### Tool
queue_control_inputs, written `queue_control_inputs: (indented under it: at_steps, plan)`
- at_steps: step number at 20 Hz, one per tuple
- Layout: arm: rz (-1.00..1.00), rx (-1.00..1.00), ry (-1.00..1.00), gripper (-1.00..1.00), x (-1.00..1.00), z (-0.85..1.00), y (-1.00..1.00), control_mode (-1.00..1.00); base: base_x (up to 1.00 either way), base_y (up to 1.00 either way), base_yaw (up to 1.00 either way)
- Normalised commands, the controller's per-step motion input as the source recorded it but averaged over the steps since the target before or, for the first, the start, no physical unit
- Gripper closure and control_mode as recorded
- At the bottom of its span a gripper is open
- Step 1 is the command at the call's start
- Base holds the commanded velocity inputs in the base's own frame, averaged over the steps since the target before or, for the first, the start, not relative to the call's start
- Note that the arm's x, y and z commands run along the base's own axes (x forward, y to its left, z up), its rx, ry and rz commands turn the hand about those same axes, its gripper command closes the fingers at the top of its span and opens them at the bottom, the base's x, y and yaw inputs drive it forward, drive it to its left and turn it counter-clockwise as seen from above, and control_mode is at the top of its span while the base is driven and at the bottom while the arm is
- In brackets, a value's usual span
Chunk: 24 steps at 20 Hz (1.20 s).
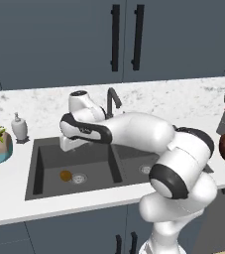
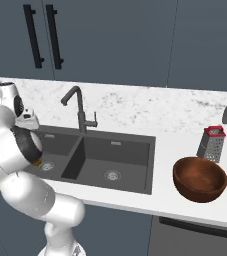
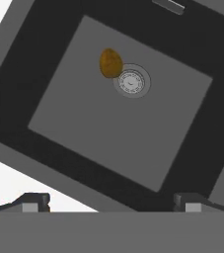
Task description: Pick the avocado from the sink and place it in the bowl. Then pick the bowl and place it in the microwave. Then close the microwave door and press the start button.
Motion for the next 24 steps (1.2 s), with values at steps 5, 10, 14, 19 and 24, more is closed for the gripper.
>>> queue_control_inputs:
  at_steps: [5, 10, 14, 19, 24]
  plan:
    - [0.00, -0.03, 0.00, -1.00, 0.03, -0.30, 0.13, -1.00, 0.00, 0.00, 0.00]
    - [0.00, -0.01, 0.00, -1.00, 0.07, -0.28, 0.08, -1.00, 0.00, 0.00, 0.00]
    - [0.00, 0.00, -0.06, -1.00, 0.02, -0.23, 0.04, -1.00, 0.00, 0.00, 0.00]
    - [-0.05, 0.00, -0.10, -1.00, 0.00, -0.24, 0.01, -1.00, 0.00, 0.00, 0.00]
    - [-0.13, 0.07, -0.04, -1.00, 0.00, -0.21, 0.00, -1.00, 0.00, 0.00, 0.00]
